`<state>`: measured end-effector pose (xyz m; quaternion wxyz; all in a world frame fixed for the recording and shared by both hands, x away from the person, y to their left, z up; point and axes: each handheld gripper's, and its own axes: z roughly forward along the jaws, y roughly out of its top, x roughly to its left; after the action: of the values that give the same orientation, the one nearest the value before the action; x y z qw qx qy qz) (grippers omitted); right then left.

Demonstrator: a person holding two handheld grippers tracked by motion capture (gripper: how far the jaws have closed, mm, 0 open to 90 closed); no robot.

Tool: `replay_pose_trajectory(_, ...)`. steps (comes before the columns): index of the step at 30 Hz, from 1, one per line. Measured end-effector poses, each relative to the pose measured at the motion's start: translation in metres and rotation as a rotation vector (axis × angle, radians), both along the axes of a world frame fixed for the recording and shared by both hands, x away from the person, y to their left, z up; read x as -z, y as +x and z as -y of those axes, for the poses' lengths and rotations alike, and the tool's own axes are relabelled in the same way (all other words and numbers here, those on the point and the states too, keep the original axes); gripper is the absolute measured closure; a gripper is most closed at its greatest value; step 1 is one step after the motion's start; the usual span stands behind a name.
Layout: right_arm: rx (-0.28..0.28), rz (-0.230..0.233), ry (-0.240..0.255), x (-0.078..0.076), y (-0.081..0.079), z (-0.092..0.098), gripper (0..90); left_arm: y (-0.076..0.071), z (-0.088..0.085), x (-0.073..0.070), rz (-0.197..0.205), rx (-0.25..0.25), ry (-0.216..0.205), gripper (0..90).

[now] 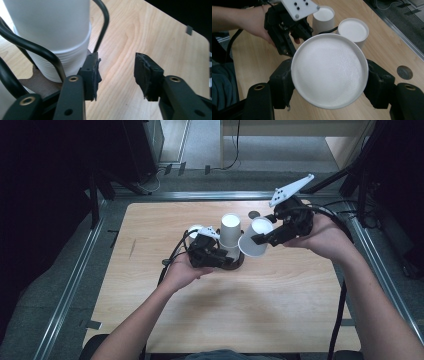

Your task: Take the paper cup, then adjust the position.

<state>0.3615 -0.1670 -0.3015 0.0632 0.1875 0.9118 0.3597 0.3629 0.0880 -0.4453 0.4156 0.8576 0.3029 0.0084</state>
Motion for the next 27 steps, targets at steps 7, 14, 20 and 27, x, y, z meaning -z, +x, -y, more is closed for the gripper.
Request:
replay_pose_trajectory(7,-0.051,-0.034,0.021,0.025,-0.014,0.006,33.2,-0.007,-0.011,0.003,0.01,0.027,-0.01,43.0)
replay_pose_trajectory(14,-0.075,-0.03,-0.001,0.055,-0.026,0.004,33.2,-0.015,-0.025,0.009,0.026,0.076,0.002,39.5)
replay_pose_trajectory(20,-0.082,-0.057,0.006,0.079,-0.031,0.005,33.2,-0.024,-0.032,0.012,0.029,0.101,0.016,33.1)
replay_pose_trajectory(27,-0.089,-0.074,0.004,0.097,-0.032,0.002,33.2,-0.03,-0.039,0.018,-0.02,0.118,-0.02,31.9)
